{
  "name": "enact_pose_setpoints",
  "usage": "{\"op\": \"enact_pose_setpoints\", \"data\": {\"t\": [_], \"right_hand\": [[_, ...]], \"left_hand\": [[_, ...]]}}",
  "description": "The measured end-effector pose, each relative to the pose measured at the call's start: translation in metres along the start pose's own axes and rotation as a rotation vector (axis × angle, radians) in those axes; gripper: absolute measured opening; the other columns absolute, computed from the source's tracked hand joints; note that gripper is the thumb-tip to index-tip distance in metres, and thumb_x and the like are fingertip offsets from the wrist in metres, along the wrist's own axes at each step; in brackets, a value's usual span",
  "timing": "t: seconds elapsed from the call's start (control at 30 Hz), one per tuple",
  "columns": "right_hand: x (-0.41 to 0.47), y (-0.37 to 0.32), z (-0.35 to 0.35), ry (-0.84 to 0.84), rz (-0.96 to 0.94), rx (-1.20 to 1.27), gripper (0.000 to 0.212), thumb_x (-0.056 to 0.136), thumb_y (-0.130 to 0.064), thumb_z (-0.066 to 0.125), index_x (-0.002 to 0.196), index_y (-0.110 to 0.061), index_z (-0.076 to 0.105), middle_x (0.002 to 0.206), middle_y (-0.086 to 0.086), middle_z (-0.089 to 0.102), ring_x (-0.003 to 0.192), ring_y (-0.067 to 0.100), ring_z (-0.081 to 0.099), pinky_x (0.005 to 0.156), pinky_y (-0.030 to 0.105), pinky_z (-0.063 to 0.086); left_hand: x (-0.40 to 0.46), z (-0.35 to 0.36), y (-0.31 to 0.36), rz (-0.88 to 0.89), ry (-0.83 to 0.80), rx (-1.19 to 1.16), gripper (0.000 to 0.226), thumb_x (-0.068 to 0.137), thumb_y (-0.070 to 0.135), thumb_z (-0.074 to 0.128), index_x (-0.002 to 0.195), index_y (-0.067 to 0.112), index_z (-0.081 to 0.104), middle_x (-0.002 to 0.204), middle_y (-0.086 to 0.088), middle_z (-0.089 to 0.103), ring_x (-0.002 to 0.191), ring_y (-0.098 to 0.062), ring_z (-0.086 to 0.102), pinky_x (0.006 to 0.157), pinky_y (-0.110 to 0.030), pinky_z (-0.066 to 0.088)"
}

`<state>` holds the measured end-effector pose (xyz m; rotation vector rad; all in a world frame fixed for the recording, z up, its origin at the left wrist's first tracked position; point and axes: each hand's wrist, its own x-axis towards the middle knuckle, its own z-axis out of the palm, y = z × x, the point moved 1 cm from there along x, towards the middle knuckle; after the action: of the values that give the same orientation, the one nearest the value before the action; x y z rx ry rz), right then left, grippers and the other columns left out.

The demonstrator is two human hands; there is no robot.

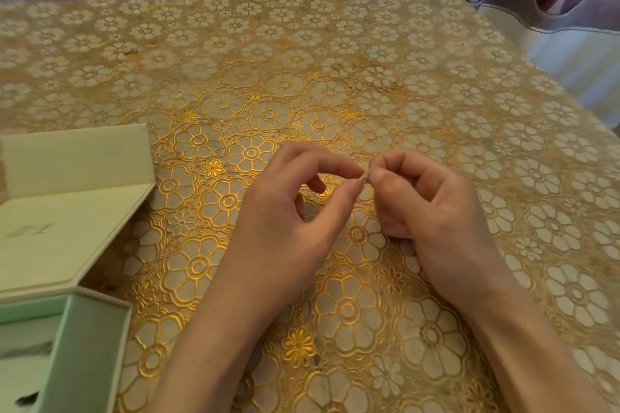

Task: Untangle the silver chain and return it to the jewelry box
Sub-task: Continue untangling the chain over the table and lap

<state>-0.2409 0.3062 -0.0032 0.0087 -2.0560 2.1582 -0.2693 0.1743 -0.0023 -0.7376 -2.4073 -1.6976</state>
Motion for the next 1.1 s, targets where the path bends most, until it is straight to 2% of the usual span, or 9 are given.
{"op": "enact_pose_setpoints", "data": {"t": [0.23, 0.4, 0.5, 0.63, 0.73, 0.83, 0.93, 1.03, 1.1], "right_hand": [[0.0003, 0.0015, -0.0009, -0.005, 0.005, -0.02, 0.009, 0.078, -0.019, 0.054, 0.069, -0.02, 0.057, 0.045, -0.011, 0.042, 0.043, 0.0, 0.03, 0.041, 0.011, 0.026], [-0.0012, 0.0011, -0.0011, -0.001, -0.002, -0.037, 0.008, 0.077, -0.022, 0.058, 0.069, -0.021, 0.06, 0.048, -0.01, 0.04, 0.045, 0.002, 0.031, 0.043, 0.012, 0.027], [-0.0012, 0.0011, 0.0001, 0.013, -0.009, -0.108, 0.007, 0.076, -0.026, 0.061, 0.07, -0.023, 0.063, 0.051, -0.004, 0.038, 0.046, 0.003, 0.032, 0.043, 0.013, 0.028], [-0.0009, 0.0019, 0.0007, 0.013, -0.008, -0.115, 0.008, 0.076, -0.023, 0.059, 0.069, -0.021, 0.062, 0.049, -0.007, 0.038, 0.045, 0.004, 0.03, 0.042, 0.014, 0.026], [-0.001, 0.002, 0.0006, 0.011, 0.015, -0.093, 0.01, 0.077, -0.024, 0.058, 0.068, -0.022, 0.063, 0.048, -0.009, 0.036, 0.045, 0.004, 0.028, 0.041, 0.015, 0.023], [-0.0011, 0.0009, 0.0006, 0.015, 0.026, -0.092, 0.013, 0.077, -0.025, 0.057, 0.067, -0.025, 0.064, 0.047, -0.008, 0.037, 0.045, 0.005, 0.027, 0.042, 0.015, 0.023], [-0.0013, 0.0002, 0.0, 0.014, 0.033, -0.084, 0.012, 0.077, -0.026, 0.056, 0.067, -0.024, 0.062, 0.046, -0.009, 0.038, 0.046, 0.006, 0.026, 0.042, 0.016, 0.022], [-0.0014, 0.0005, -0.0007, 0.014, 0.034, -0.083, 0.011, 0.078, -0.026, 0.056, 0.068, -0.022, 0.061, 0.046, -0.01, 0.039, 0.046, 0.006, 0.026, 0.042, 0.016, 0.022], [-0.0016, 0.0006, -0.0007, 0.008, 0.032, -0.067, 0.011, 0.078, -0.025, 0.056, 0.069, -0.021, 0.061, 0.046, -0.011, 0.039, 0.045, 0.005, 0.026, 0.041, 0.015, 0.022]], "left_hand": [[-0.0007, 0.0016, -0.002, 0.01, 0.015, -0.01, 0.012, 0.078, 0.036, 0.055, 0.075, 0.025, 0.06, 0.087, 0.011, 0.059, 0.069, -0.005, 0.049, 0.057, -0.015, 0.035], [0.0, 0.0002, -0.0032, 0.044, 0.039, 0.064, 0.011, 0.084, 0.032, 0.054, 0.08, 0.023, 0.059, 0.088, 0.012, 0.057, 0.077, -0.004, 0.051, 0.065, -0.01, 0.035], [0.0004, -0.0021, -0.0035, 0.096, 0.064, 0.136, 0.009, 0.084, 0.03, 0.053, 0.082, 0.022, 0.057, 0.088, 0.01, 0.056, 0.08, -0.005, 0.05, 0.07, -0.008, 0.034], [0.0002, -0.0019, -0.0032, 0.125, 0.059, 0.183, 0.007, 0.085, 0.026, 0.052, 0.083, 0.021, 0.057, 0.088, 0.011, 0.055, 0.081, -0.006, 0.049, 0.072, -0.009, 0.033], [-0.0008, -0.0003, -0.0039, 0.093, 0.038, 0.16, 0.005, 0.086, 0.024, 0.054, 0.083, 0.021, 0.057, 0.087, 0.013, 0.058, 0.079, -0.006, 0.052, 0.07, -0.012, 0.034], [-0.0025, 0.0008, -0.0031, 0.034, 0.016, 0.067, 0.005, 0.086, 0.018, 0.053, 0.084, 0.021, 0.056, 0.081, 0.011, 0.064, 0.074, 0.002, 0.055, 0.067, -0.009, 0.036], [-0.0038, 0.0011, -0.0009, 0.007, -0.003, -0.036, 0.007, 0.087, 0.015, 0.051, 0.086, 0.021, 0.053, 0.072, 0.009, 0.066, 0.074, -0.004, 0.062, 0.068, -0.014, 0.044], [-0.0047, 0.0014, 0.0013, -0.014, 0.004, -0.024, 0.005, 0.087, 0.021, 0.053, 0.088, 0.026, 0.053, 0.069, 0.012, 0.067, 0.059, -0.01, 0.058, 0.058, -0.024, 0.045], [-0.0049, 0.0014, 0.0025, -0.02, 0.011, -0.017, 0.004, 0.085, 0.025, 0.056, 0.088, 0.027, 0.053, 0.067, 0.015, 0.068, 0.053, -0.005, 0.053, 0.05, -0.018, 0.039]]}}
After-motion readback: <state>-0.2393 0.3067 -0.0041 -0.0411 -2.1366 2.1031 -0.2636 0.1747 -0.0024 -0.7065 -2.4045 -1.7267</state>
